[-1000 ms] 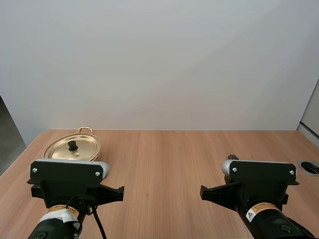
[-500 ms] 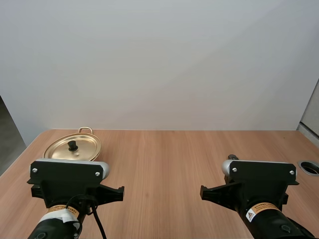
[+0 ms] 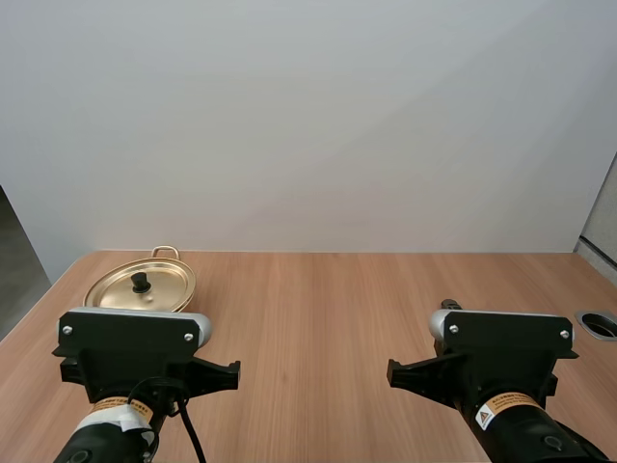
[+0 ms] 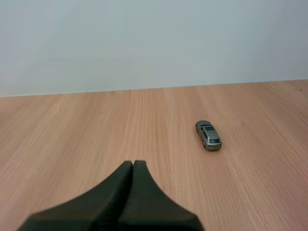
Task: Open the pot, put the car inside, and close it
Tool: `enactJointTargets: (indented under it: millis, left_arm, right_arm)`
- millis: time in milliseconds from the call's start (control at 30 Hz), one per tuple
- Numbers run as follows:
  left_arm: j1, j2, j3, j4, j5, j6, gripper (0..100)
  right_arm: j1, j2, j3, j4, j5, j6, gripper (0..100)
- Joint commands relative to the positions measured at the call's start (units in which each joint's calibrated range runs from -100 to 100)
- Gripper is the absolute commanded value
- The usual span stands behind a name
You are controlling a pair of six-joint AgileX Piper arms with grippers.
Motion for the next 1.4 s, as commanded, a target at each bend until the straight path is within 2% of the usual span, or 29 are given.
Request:
enactJointTargets:
  millis: [0, 833, 1300, 1367]
  left_arm:
    - [0.00, 0.00, 0.00, 0.00, 0.10, -0.05, 0]
    - [0.00, 0.00, 0.00, 0.00, -1.23, -0.24, 0]
    - [0.00, 0.00, 0.00, 0.00, -2.58, -0.24, 0]
    - [0.00, 0.00, 0.00, 0.00, -3.34, -0.24, 0]
  right_arm:
    - [0.01, 0.00, 0.00, -0.02, -0.01, -0.02, 0]
    - [0.01, 0.00, 0.00, 1.53, -0.17, -0.02, 0]
    - [0.01, 0.00, 0.00, -13.74, -0.68, -0.02, 0]
    - [0.01, 0.00, 0.00, -14.92, -3.83, -0.02, 0]
